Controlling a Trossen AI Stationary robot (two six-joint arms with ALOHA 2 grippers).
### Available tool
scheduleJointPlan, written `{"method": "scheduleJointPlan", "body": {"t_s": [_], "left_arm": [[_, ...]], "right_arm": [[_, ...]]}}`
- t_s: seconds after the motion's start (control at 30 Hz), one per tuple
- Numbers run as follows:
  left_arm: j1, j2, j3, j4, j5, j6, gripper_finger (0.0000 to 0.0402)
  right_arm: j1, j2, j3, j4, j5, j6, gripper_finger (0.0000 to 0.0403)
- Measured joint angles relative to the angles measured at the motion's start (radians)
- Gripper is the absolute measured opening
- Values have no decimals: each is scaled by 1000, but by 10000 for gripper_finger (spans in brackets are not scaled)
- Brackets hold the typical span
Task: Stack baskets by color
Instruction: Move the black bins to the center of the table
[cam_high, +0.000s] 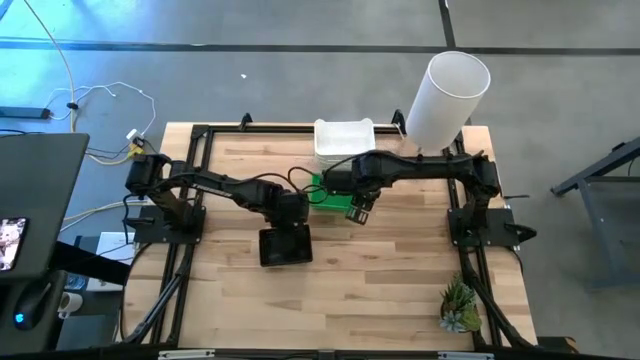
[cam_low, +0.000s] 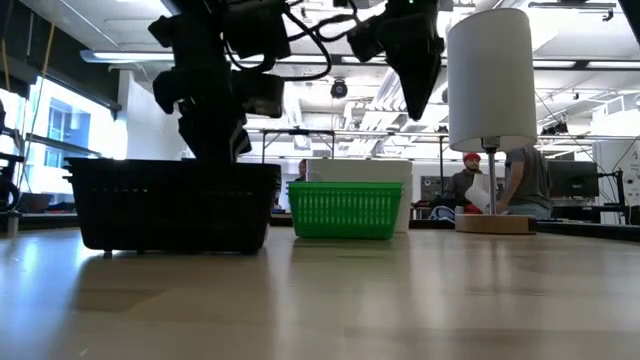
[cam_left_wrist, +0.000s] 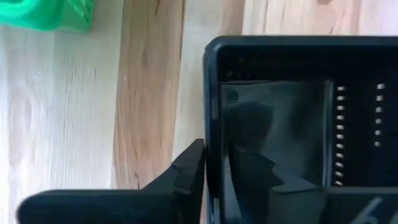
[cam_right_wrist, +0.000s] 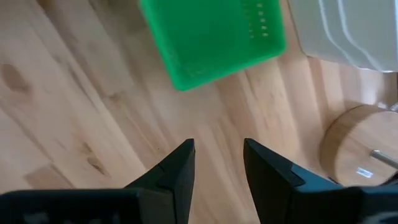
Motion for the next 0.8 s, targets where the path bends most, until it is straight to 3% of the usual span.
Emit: {"method": "scheduleJointPlan", "body": {"t_s": [0.37,0.8], "left_arm": [[-10,-6,92,-166,4,44,132],[-76,-39,105,-253,-2,54,132]], "right_arm": [[117,0,0,111,-10,125,124],[203,0,0,298,-22,93,124]]}}
